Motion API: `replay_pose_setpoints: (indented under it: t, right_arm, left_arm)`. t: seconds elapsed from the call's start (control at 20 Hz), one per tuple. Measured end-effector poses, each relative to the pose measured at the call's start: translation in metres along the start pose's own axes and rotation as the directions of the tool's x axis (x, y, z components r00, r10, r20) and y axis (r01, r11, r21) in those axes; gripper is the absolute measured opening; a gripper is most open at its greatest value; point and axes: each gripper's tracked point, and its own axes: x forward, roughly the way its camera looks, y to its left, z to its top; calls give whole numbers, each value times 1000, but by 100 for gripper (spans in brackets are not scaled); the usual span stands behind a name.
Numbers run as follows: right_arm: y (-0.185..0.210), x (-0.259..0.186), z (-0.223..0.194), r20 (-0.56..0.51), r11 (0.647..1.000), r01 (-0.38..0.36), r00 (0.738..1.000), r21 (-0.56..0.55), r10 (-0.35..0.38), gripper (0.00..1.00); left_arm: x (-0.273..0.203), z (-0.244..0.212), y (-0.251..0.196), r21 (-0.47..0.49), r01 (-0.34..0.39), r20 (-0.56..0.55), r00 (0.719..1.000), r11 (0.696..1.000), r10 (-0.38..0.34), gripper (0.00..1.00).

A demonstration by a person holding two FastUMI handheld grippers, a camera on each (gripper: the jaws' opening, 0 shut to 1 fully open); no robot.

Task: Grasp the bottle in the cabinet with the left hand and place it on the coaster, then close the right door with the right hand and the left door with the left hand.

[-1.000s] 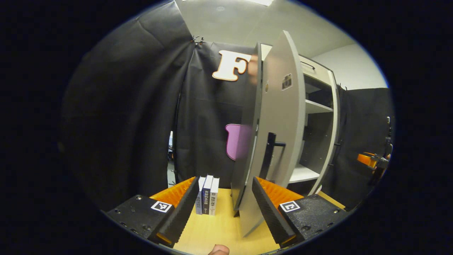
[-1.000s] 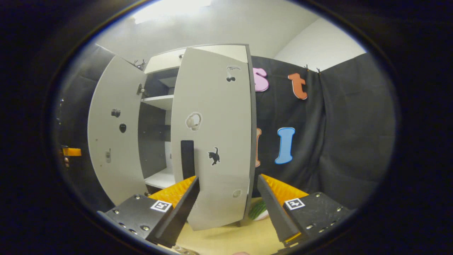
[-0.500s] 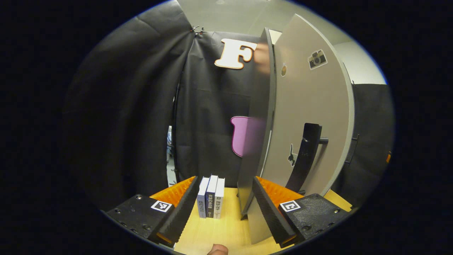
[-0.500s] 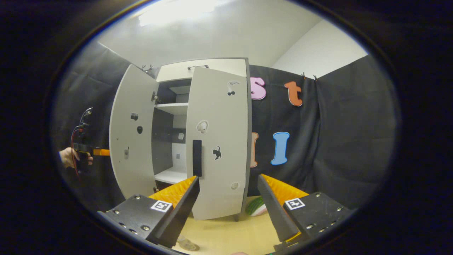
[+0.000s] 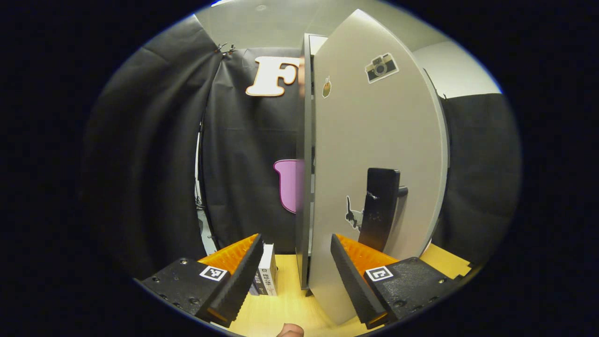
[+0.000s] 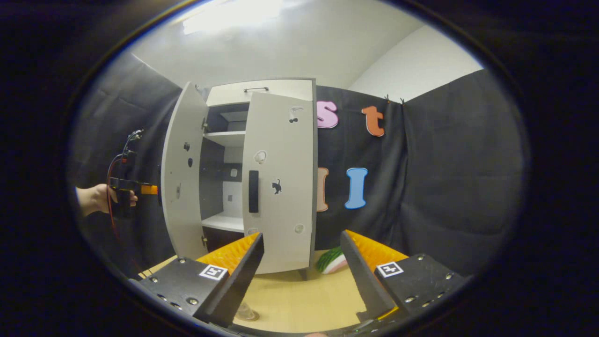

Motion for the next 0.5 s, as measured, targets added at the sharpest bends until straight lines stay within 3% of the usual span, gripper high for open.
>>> replay_pose_setpoints:
  t: [0.15,0.5]
  right_arm:
    - [1,-10,1,4,999,9,1000,49,-9,97]
    - [6,-28,-2,3,999,39,999,26,-39,100]
  left_arm:
    - [4,-4,-8,-83,16,-20,1000,996,-18,93]
    - [12,2,-28,-3,23,19,1000,1000,-23,92]
